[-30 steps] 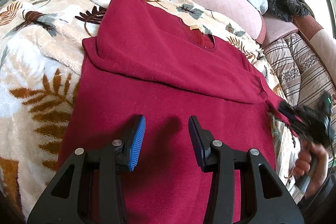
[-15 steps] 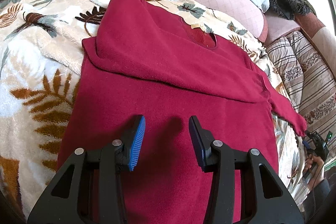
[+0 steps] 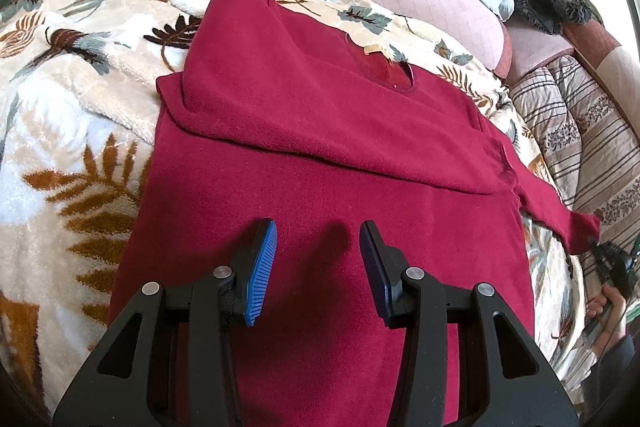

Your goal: Fold small clothes

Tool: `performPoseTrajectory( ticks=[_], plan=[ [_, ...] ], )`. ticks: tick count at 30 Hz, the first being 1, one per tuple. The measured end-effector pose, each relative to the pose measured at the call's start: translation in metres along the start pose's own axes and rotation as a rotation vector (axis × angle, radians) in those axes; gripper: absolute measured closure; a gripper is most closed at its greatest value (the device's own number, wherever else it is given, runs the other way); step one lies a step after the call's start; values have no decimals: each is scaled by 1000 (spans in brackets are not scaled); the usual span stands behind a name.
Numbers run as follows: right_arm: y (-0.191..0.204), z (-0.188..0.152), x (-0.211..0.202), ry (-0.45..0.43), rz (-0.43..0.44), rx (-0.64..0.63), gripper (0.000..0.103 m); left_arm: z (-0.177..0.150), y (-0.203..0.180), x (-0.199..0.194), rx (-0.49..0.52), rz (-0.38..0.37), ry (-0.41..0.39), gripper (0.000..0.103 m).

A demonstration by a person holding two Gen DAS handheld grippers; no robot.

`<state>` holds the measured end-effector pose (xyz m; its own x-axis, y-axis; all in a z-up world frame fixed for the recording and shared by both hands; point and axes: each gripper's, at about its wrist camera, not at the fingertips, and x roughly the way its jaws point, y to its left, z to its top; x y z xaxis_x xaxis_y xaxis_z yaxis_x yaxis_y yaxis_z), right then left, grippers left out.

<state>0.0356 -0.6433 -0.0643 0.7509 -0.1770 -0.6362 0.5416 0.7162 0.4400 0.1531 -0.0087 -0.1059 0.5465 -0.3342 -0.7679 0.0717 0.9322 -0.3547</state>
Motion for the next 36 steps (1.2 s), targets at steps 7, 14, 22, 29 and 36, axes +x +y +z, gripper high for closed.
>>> performPoseTrajectory(
  ticks=[7, 14, 22, 29, 36],
  plan=[
    [185, -40, -12, 51, 295, -339, 96, 0, 0, -10, 2, -40, -31, 60],
    [365, -142, 23, 234, 517, -513, 96, 1, 4, -13, -16, -62, -33, 60],
    [383, -219, 93, 487, 417, -499, 69, 1, -2, -22, 6, -93, -65, 60],
    [315, -208, 4, 339, 292, -539, 38, 51, -43, -6, 28, -240, -65, 46],
    [261, -226, -23, 370, 339, -393, 38, 70, -77, 77, -2, -314, 181, 39]
  ],
)
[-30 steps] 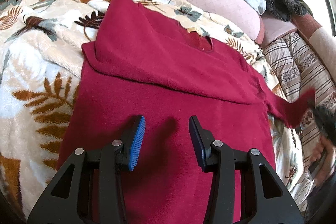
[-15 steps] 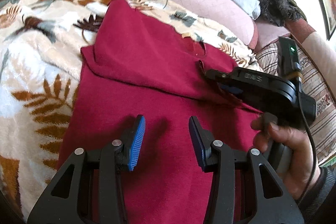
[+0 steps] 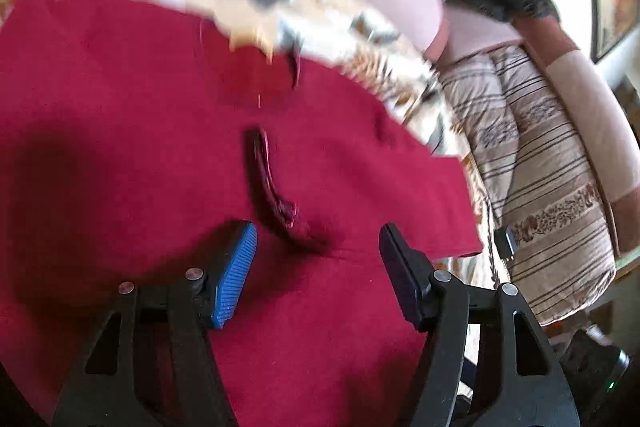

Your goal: Fold small clothes

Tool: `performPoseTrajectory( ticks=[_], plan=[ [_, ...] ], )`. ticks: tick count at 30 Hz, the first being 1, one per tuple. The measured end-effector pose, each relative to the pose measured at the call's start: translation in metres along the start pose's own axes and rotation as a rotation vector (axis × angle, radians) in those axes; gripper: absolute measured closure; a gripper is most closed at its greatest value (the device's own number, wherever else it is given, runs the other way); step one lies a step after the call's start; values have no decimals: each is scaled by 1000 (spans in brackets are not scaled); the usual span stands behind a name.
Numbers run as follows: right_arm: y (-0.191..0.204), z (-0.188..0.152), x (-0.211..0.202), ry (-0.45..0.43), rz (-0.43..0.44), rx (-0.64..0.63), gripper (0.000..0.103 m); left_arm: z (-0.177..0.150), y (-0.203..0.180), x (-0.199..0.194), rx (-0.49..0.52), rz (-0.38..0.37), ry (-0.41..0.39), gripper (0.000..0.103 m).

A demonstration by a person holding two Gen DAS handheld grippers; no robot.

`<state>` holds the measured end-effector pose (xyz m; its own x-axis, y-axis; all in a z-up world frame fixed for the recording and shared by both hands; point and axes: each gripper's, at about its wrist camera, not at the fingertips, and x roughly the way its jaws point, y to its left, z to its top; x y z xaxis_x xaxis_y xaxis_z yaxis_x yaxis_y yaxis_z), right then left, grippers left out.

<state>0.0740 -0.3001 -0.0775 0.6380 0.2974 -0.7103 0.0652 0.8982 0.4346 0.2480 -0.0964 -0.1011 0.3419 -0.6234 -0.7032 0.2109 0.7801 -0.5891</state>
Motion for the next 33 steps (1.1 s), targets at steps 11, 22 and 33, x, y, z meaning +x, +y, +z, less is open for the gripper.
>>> performPoseTrajectory(
  ticks=[11, 22, 33],
  plan=[
    [-14, 0, 22, 101, 23, 64, 38, 23, -20, 21, -24, 37, -7, 69],
    [-21, 0, 23, 107, 0, 93, 38, 20, -53, -53, 148, 140, -197, 98],
    [-17, 0, 22, 107, -21, 80, 38, 37, 26, -148, 76, 277, -355, 98]
  ],
)
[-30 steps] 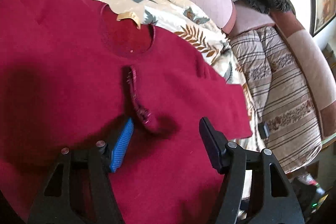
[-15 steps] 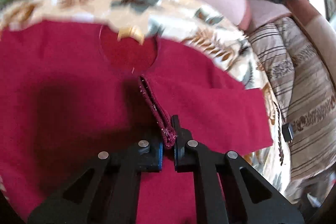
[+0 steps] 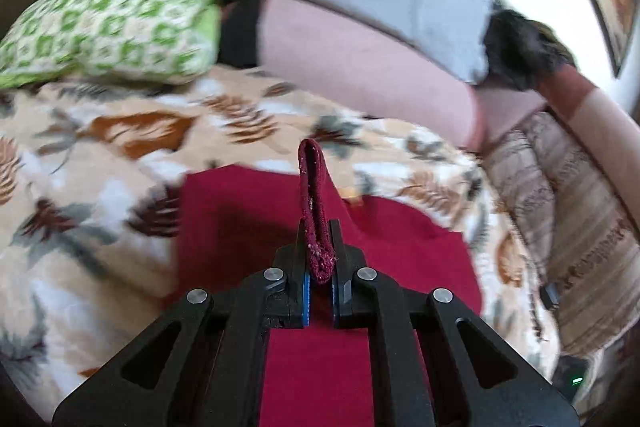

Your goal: Fold small clothes

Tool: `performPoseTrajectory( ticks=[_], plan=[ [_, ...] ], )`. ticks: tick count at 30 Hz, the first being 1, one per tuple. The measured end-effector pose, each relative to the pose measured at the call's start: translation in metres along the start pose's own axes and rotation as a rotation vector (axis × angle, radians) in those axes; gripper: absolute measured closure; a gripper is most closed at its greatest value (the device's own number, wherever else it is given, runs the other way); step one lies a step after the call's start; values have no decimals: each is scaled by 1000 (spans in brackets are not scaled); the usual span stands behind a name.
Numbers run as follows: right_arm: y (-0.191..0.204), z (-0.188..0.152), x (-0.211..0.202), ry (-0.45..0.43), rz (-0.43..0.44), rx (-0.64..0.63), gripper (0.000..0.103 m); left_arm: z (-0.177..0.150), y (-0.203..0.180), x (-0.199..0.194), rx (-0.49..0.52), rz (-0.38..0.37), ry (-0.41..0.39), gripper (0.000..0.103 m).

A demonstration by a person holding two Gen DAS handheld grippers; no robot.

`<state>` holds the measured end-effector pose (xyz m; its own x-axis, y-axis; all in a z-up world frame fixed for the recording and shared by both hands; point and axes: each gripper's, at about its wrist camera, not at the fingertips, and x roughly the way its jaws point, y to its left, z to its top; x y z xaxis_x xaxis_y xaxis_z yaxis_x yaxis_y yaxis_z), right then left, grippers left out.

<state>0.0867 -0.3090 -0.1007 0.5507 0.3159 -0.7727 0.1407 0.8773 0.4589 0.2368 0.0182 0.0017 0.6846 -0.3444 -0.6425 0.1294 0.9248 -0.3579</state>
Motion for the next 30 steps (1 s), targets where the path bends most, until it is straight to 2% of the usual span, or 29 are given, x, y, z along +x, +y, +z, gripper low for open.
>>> performPoseTrajectory(
  ticks=[4, 8, 9, 11, 12, 13, 14, 15, 17, 18, 20, 21, 22, 24, 26, 27, 28, 30],
  plan=[
    [3, 0, 1, 2, -7, -2, 38, -19, 28, 21, -27, 66, 47, 97],
    [2, 0, 1, 4, -3, 7, 38, -39, 58, 50, -98, 113, 149, 96],
    [1, 0, 1, 2, 1, 15, 38, -41, 60, 48, -110, 111, 150, 94],
    [-4, 3, -6, -21, 25, 32, 38, -43, 59, 37, -108, 123, 120, 92],
    [-10, 7, -11, -27, 75, 50, 38, -41, 56, 28, -93, 148, 89, 92],
    [-13, 13, -16, -32, 88, 51, 38, -40, 53, 19, -78, 172, 52, 92],
    [-13, 24, -24, -55, 80, 12, 38, -38, 51, 9, -67, 212, 6, 87],
    [-10, 34, -32, -94, 58, -53, 38, -36, 48, -1, -65, 244, -42, 78],
    [-2, 59, -47, -196, -2, -227, 38, -34, 41, -8, -54, 253, -98, 66],
    [3, 71, -46, -224, -7, -323, 38, -33, 32, -5, -28, 236, -104, 65],
    [13, 90, -32, -211, -10, -439, 40, -33, 19, 13, 22, 172, -57, 65],
    [19, 97, -21, -192, 13, -495, 48, -34, 18, 23, 39, 159, -31, 65],
    [25, 102, -8, -166, 31, -550, 56, -35, 16, 31, 55, 170, -14, 65],
    [27, 110, 16, -128, 20, -596, 59, -39, 21, 56, 80, 212, 54, 65],
    [2, 122, 52, -30, -36, -520, 60, -47, 35, 78, 66, 224, 128, 66],
    [-14, 126, 67, 6, -95, -484, 72, -50, 37, 78, 86, 208, 111, 66],
    [-34, 129, 71, -16, -87, -430, 72, -53, 35, 76, 119, 209, 94, 66],
    [-45, 131, 68, -28, -34, -375, 72, -58, 32, 76, 162, 220, 77, 64]
  ],
)
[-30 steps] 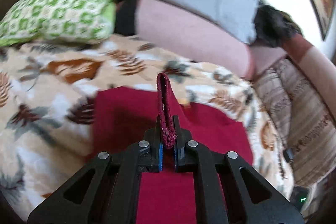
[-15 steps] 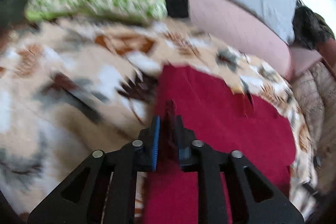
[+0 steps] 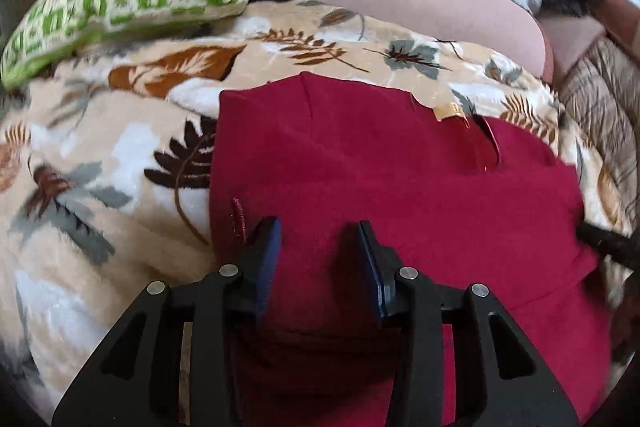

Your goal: Fold small clothes

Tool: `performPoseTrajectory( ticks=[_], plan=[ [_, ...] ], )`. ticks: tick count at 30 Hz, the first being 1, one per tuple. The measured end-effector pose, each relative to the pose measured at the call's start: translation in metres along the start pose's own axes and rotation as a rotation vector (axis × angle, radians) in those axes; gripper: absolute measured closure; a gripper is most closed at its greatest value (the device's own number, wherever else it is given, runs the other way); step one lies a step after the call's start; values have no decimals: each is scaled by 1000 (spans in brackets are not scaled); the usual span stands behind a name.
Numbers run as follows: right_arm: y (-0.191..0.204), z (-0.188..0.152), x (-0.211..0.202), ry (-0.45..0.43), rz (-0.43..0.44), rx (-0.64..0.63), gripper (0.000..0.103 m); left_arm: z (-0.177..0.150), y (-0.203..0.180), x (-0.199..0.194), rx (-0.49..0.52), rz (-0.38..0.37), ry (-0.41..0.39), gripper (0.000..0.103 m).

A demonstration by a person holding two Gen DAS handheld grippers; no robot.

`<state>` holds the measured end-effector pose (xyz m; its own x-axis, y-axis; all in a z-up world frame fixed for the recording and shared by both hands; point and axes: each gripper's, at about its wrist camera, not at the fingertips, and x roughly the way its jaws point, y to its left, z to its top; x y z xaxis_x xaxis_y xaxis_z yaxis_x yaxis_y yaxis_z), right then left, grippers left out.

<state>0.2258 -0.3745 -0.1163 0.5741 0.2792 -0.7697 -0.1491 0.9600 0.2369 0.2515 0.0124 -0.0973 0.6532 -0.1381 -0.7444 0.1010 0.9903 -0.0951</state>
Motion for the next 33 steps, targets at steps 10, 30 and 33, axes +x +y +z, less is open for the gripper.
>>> performPoseTrajectory(
  ticks=[10, 30, 33],
  plan=[
    [12, 63, 27, 56, -135, 17, 58, -1, -12, 8, 64, -42, -4, 32],
    [97, -63, -185, -56, 48, -57, 38, -43, 41, -170, 67, -184, 85, 32],
    [113, -127, -213, -4, 155, -75, 38, -83, 54, -191, 62, -236, 187, 32]
  ],
)
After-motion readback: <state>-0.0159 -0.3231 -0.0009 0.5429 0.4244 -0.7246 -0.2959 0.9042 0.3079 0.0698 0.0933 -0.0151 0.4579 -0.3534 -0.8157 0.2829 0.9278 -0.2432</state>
